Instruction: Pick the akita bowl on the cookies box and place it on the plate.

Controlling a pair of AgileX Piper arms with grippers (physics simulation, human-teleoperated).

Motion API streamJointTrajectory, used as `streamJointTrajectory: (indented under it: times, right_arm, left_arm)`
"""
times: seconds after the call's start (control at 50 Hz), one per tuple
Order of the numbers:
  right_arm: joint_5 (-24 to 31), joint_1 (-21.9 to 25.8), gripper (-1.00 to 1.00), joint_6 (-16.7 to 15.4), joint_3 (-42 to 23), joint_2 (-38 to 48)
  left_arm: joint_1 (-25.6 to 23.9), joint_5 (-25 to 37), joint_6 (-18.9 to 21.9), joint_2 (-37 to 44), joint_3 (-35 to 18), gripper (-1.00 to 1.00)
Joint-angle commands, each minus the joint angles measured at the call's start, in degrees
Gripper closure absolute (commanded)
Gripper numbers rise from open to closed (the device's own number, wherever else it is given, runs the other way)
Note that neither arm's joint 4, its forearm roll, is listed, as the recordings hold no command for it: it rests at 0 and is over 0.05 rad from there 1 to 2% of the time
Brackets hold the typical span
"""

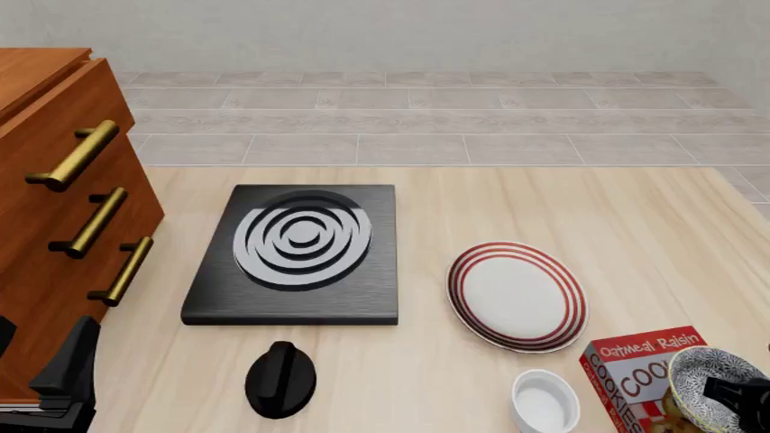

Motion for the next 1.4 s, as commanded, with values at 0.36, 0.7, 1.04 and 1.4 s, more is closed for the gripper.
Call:
streamJointTrajectory:
  times: [0.36, 0.7, 1.04, 1.4]
  right_arm:
    - [2.46, -0.68, 1.0, -0.17, -1.62, -1.71]
    - [7.75, 5.54, 1.0, 6.05, -6.71, -5.33]
    - [11.44, 11.67, 1.0, 12.33, -12.47, -8.09]
    - [5.69, 19.11, 1.0, 22.21, -13.73, -2.85]
  left_arm:
    - [0.0, 0.0, 0.0, 0.0, 0.0, -1.0]
    - [0.0, 0.0, 0.0, 0.0, 0.0, -1.0]
    - [0.0, 0.0, 0.0, 0.0, 0.0, -1.0]
    - [0.0, 0.0, 0.0, 0.0, 0.0, -1.0]
